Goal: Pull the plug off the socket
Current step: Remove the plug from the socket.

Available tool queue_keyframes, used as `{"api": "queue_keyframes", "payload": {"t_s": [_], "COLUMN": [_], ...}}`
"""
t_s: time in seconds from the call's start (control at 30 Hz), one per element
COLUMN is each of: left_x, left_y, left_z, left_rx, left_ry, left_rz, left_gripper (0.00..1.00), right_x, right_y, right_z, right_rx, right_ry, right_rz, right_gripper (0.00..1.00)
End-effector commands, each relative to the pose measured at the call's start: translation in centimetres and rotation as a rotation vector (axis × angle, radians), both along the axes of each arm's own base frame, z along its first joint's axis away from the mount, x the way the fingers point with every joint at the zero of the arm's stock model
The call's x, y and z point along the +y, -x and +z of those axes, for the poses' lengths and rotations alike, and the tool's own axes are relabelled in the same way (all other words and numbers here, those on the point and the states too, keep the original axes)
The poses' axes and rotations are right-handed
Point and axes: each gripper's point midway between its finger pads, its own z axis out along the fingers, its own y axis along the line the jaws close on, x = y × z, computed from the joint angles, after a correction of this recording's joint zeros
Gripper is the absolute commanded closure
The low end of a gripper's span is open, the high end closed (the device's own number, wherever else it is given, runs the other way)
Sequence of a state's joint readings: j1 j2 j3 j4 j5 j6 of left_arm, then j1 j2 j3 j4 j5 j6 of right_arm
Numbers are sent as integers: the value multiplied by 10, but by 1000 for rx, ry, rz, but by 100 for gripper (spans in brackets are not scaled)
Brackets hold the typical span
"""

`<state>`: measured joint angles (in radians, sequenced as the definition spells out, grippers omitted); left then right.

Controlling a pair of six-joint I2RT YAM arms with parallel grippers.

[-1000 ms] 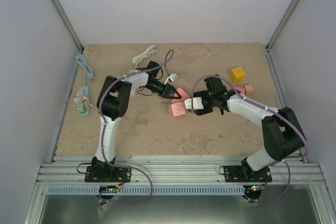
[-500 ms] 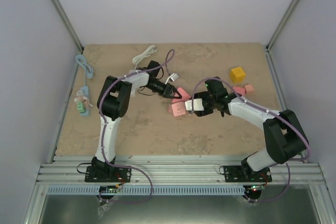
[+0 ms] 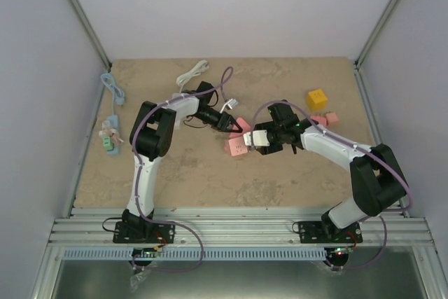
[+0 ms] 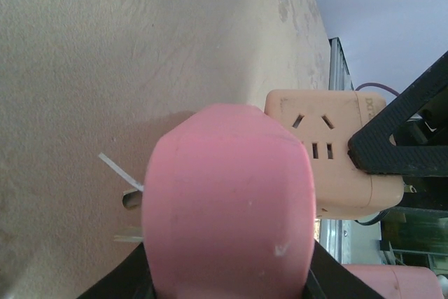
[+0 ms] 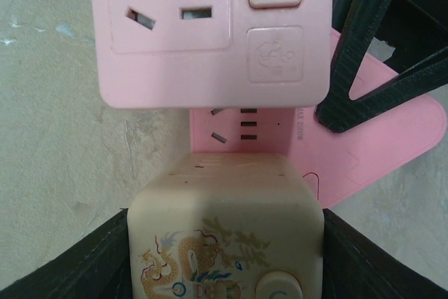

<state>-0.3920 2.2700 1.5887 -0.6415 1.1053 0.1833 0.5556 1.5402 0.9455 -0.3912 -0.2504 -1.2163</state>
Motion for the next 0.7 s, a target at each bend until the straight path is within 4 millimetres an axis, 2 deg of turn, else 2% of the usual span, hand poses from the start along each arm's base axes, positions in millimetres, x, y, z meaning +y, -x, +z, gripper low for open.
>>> {"api": "queue_keyframes", "payload": {"t_s": [0.0, 0.23, 0.47, 0.67], "left_x": [14, 14, 18, 18], "left_y": [-1, -1, -4, -5], "left_z": [-43, -42, -43, -44], "left_rx": [24, 23, 36, 36], "left_ry": [-155, -151, -143, -150], "left_rz": [25, 23, 39, 45], "left_gripper": [100, 100, 100, 100], "right_x": [12, -6, -17, -11], "right_y": [-14, -18, -22, -16], "right_z": [42, 26, 31, 37], "right_rx": [-35, -6, -106, -148], "right_ry": [-131, -128, -156, -153], "right_rz": [13, 2, -3, 24], "right_gripper": [80, 80, 80, 81]}}
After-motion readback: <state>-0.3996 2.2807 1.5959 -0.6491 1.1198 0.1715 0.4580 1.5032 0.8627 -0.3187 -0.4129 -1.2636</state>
